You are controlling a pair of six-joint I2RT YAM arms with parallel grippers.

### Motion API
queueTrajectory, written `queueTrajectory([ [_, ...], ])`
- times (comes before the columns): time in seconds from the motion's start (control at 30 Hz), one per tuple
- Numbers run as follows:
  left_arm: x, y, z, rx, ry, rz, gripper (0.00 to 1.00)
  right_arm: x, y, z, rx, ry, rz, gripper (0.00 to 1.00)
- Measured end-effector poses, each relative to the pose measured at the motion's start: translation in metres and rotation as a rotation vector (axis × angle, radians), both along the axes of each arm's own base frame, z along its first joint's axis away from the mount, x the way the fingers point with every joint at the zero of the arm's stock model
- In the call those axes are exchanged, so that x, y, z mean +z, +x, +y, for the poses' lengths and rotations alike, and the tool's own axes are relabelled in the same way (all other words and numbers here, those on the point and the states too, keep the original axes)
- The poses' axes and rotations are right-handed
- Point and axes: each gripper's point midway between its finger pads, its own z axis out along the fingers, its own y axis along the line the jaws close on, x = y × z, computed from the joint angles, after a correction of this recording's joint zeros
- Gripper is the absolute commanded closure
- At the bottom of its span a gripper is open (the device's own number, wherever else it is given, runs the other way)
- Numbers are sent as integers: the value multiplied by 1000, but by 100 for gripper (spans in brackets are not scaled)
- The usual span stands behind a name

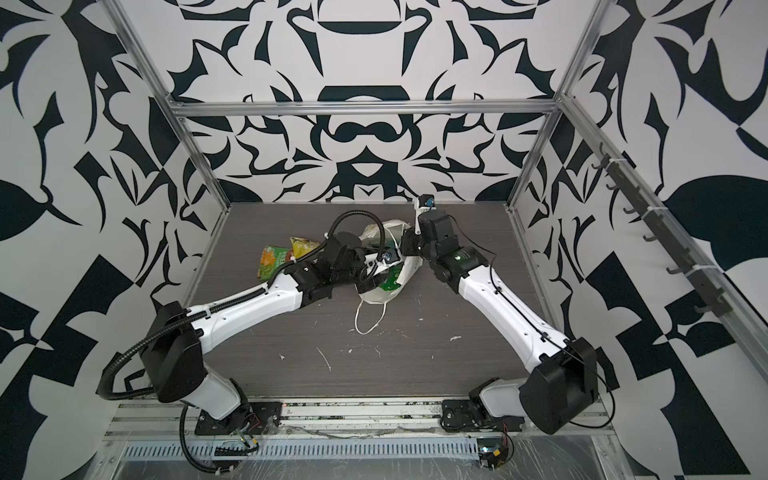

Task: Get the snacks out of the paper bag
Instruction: 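Lower the left gripper into the bag toward the purple packet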

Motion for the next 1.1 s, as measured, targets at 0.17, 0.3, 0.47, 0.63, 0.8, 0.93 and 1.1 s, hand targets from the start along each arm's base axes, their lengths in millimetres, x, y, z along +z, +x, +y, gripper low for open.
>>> queueTrajectory([
  [0.17, -14, 15, 1, 19, 41, -19, 59, 0, 2, -3, -6, 5, 1, 100],
  [0.3, -30, 27, -1, 36, 76, -40, 59, 0, 1, -2, -1, 11, 3, 100],
  [0.47, -56, 42, -4, 49, 140, -60, 58, 0, 0, 0, 10, 17, 7, 100],
  [0.63, -61, 53, -10, 60, 147, -102, 58, 0, 0, 0, 13, 20, 8, 100],
  [0.8, -50, 61, -14, 71, 115, -154, 57, 0, 0, 0, 17, 22, 9, 100],
  [0.93, -44, 64, -16, 73, 101, -182, 56, 0, -1, 1, 21, 25, 9, 100],
  [1.1, -45, 67, -18, 67, 111, -201, 56, 0, -1, 1, 24, 26, 11, 100],
])
